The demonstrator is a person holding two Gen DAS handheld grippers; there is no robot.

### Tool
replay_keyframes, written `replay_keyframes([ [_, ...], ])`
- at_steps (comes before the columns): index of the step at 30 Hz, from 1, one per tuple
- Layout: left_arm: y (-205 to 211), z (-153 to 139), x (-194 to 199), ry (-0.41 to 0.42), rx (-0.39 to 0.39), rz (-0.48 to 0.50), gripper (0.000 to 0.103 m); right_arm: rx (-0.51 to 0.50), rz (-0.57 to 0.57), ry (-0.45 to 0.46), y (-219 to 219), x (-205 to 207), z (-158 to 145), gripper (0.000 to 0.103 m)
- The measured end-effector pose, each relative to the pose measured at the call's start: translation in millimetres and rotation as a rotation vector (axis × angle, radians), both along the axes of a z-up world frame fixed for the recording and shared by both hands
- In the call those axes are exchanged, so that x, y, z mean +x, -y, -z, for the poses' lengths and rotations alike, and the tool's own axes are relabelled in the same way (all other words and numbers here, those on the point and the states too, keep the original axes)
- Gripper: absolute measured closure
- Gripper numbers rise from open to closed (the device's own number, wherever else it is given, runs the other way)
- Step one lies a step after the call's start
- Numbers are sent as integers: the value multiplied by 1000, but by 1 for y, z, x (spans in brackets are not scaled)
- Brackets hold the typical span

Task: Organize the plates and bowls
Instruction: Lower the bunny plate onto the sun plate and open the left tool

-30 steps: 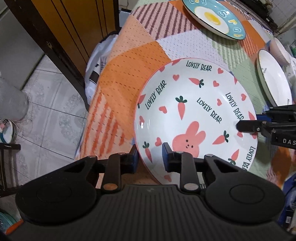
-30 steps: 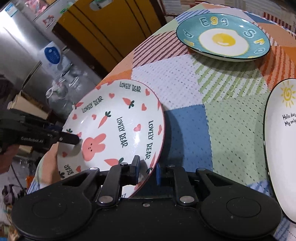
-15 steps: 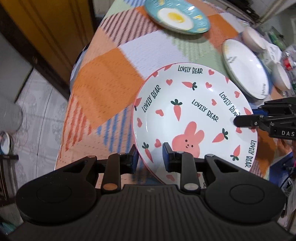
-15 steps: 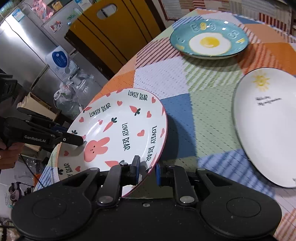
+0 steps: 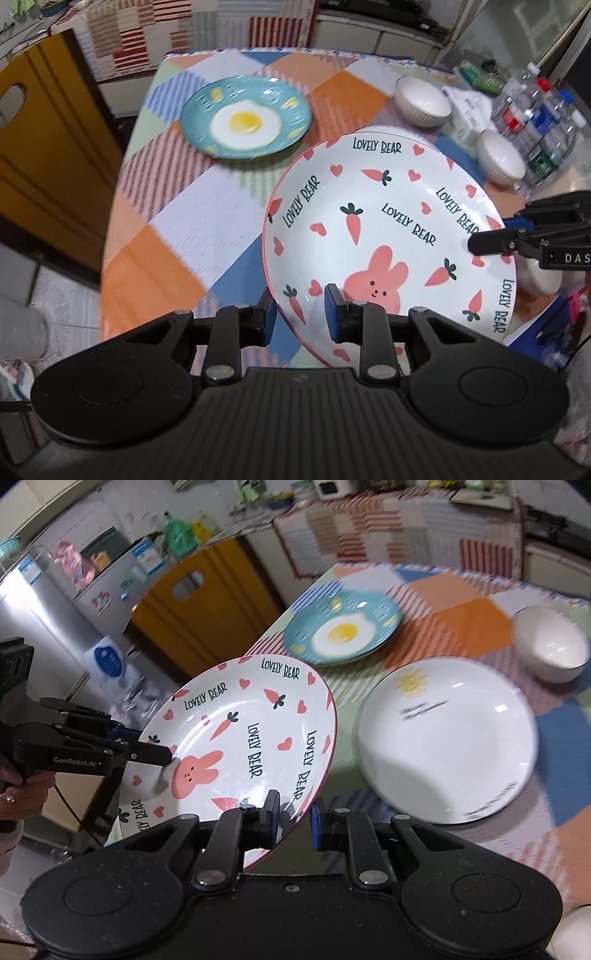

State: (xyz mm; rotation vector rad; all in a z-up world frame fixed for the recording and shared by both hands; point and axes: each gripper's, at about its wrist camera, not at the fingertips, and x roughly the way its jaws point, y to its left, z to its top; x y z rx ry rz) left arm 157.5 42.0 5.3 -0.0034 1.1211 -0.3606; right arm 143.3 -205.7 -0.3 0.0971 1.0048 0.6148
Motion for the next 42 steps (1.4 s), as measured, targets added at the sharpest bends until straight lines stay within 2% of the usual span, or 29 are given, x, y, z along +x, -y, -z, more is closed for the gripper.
replay_keyframes([
  [6, 30, -3, 21, -3, -28, 37, 78, -16, 41, 32, 34, 1, -19, 82],
  [11, 51, 9, 55, -12, -53, 81, 78, -42, 71, 39, 60, 12, -22, 82],
  [15, 67, 21, 82, -5, -40, 114, 78, -17, 112, 16, 79, 29, -12, 82],
  [21, 85, 49, 111, -13, -23, 87, 77, -5, 177, -44, 95, 58, 16, 82],
  [25, 87, 72, 126, -72, -43, 52, 77, -14, 196, -101, 98, 78, 35, 82],
  [32, 95, 90, 133, -85, -21, 46, 77, -27, 235, -159, 101, 98, 57, 82],
  [42, 104, 100, 136, -91, -6, 59, 78, -47, 261, -196, 101, 95, 64, 81],
])
